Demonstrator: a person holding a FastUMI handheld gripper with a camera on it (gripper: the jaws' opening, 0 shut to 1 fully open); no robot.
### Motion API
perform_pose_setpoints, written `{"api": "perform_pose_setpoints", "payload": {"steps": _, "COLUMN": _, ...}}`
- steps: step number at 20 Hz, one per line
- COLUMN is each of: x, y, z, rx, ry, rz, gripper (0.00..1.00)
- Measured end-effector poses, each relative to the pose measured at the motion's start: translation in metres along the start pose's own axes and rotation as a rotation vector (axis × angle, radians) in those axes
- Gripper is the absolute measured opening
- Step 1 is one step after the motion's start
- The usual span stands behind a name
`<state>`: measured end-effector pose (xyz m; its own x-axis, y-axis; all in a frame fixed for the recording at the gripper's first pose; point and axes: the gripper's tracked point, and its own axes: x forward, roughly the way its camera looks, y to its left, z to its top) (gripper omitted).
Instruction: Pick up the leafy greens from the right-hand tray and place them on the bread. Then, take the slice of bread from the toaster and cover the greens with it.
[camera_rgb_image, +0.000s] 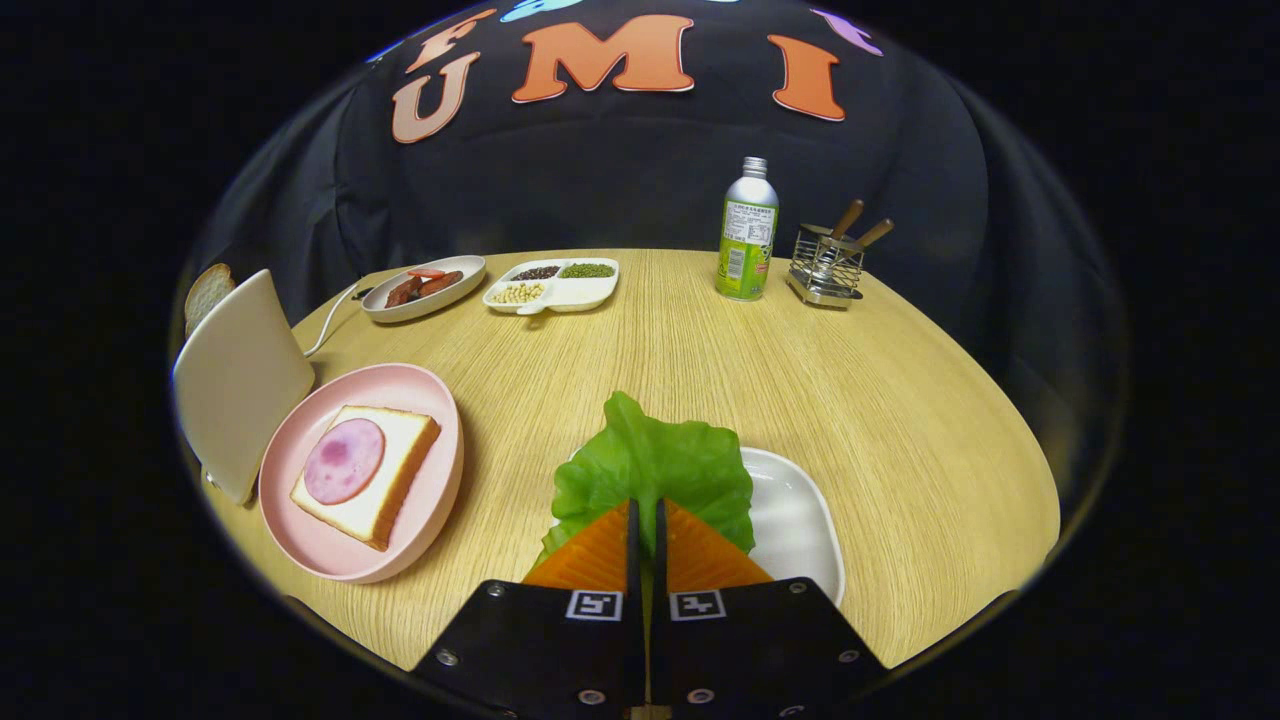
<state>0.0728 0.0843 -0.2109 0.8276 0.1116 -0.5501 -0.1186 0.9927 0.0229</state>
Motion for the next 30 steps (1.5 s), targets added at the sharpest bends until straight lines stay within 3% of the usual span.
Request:
{"api": "perform_pose_setpoints", "payload": {"steps": 14, "x": -0.048, "y": 0.041, "z": 0.066, "rx": -0.055, "ry": -0.153, "rz": 0.058, "gripper": 0.01}}
{"api": "perform_pose_setpoints", "payload": {"steps": 30, "x": -0.068, "y": 0.172, "z": 0.077, "rx": -0.136, "ry": -0.155, "rz": 0.258, "gripper": 0.01}}
